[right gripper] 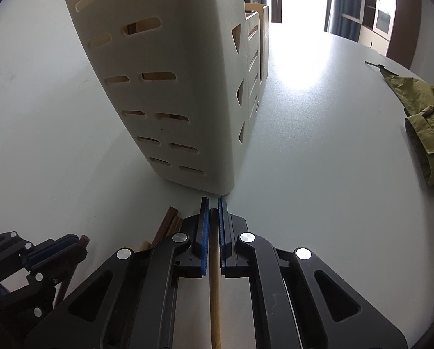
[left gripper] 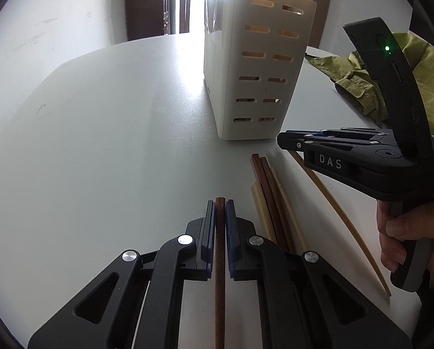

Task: Organize utensils
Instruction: 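Close the left tool on a brown chopstick while the right tool grips a light one, then lift both held chopsticks and raise them above the holder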

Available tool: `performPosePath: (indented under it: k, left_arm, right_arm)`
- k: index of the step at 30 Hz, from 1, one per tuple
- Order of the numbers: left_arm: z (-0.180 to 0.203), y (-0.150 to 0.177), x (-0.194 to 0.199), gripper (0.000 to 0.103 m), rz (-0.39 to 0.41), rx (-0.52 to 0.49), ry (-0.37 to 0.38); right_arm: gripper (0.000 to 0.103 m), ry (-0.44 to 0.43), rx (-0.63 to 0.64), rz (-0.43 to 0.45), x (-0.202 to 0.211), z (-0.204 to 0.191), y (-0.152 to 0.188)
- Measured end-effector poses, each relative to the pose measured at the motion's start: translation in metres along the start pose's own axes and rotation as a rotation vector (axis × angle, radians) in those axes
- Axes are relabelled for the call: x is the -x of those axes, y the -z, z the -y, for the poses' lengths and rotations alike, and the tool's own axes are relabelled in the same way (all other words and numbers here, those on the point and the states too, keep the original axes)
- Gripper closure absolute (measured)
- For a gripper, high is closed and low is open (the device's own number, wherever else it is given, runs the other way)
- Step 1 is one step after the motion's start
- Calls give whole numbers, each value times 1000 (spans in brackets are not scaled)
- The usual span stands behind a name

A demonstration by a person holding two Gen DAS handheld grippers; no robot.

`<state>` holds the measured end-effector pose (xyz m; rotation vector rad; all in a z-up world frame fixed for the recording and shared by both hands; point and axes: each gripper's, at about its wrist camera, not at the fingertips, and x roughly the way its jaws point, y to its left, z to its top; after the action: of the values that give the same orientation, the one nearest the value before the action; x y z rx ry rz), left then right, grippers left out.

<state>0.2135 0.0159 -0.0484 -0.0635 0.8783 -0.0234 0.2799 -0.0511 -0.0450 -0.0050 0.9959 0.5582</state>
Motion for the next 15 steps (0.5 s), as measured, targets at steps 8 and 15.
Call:
performPosePath:
  k: [8, 15]
  left_arm:
    - [-2, -8, 39, 96, 94, 17, 31]
    - [0, -19, 72, 97, 174, 17, 34]
  right_arm:
    - [96, -44, 22, 83, 45, -5, -9]
    - [96, -67, 24, 170, 82, -8, -14]
